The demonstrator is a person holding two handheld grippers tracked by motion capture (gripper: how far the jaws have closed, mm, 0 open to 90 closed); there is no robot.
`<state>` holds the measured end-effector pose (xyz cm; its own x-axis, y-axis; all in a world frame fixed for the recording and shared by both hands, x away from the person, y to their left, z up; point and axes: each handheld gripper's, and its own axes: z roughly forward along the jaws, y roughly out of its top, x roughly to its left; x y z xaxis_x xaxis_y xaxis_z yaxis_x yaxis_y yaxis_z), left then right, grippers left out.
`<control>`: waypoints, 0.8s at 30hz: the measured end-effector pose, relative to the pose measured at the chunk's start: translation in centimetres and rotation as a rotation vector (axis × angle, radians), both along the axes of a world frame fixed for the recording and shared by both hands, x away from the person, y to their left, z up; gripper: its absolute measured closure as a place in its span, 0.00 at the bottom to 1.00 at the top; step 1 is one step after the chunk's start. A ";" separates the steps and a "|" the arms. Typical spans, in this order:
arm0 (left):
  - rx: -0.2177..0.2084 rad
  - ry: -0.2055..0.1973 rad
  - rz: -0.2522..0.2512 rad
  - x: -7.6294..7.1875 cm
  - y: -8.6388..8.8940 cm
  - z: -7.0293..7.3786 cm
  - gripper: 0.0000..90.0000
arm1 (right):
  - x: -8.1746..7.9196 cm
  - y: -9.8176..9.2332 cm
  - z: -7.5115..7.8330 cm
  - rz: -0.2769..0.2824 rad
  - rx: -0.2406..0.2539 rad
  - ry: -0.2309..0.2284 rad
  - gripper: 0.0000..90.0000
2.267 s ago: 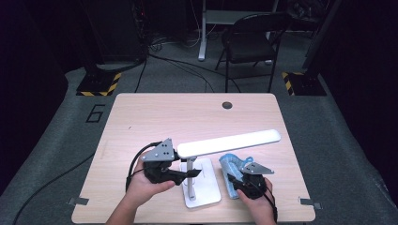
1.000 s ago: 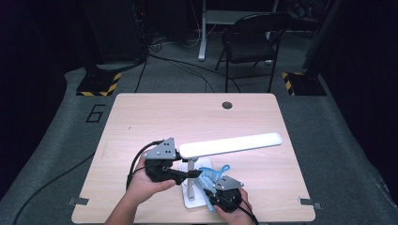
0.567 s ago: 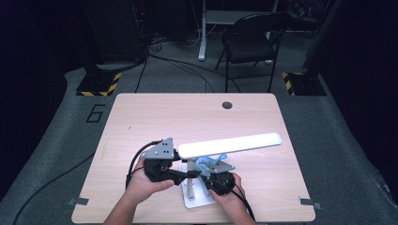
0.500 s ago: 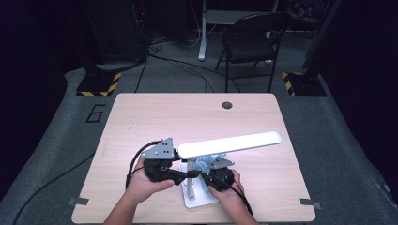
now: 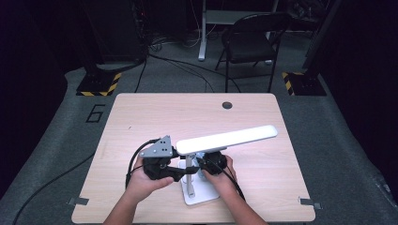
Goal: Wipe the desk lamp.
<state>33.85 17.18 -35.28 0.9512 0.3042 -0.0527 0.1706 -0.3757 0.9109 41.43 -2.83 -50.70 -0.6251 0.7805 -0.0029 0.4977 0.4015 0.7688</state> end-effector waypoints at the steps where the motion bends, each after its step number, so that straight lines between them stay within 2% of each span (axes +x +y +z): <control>1: -0.008 0.001 0.004 0.3 0.1 -0.1 0.58 | 0.7 0.3 0.0 0.004 -0.009 -0.002 0.72; 4: -0.015 0.002 0.011 0.4 0.1 -0.1 0.58 | 1.5 0.8 0.1 -0.003 -0.035 -0.006 0.72; 7: -0.024 0.003 0.019 0.6 0.3 -0.2 0.58 | 1.9 0.9 0.1 -0.011 -0.019 0.000 0.72; 11: -0.024 0.004 0.019 0.5 0.2 -0.2 0.58 | 1.7 1.0 0.0 -0.018 -0.018 -0.011 0.72; 15: -0.029 -0.008 0.025 0.4 -0.1 -0.3 0.58 | 1.1 0.9 -0.2 -0.035 0.007 -0.014 0.72; 19: -0.032 -0.004 0.018 0.4 0.1 -0.4 0.58 | 0.3 0.6 -0.4 -0.030 0.013 -0.036 0.72; 21: -0.031 -0.011 0.030 0.3 0.0 -0.4 0.58 | -0.5 0.3 -0.4 -0.008 0.026 -0.032 0.72; 24: -0.027 -0.009 0.025 0.3 0.0 -0.4 0.58 | -1.2 0.0 -0.4 0.013 0.018 -0.033 0.72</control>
<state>34.13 17.17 -35.68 0.9436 0.3267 -0.0528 0.1715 -0.3463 0.9223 40.21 -2.83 -51.11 -0.6347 0.7727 -0.0099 0.4669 0.3936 0.7919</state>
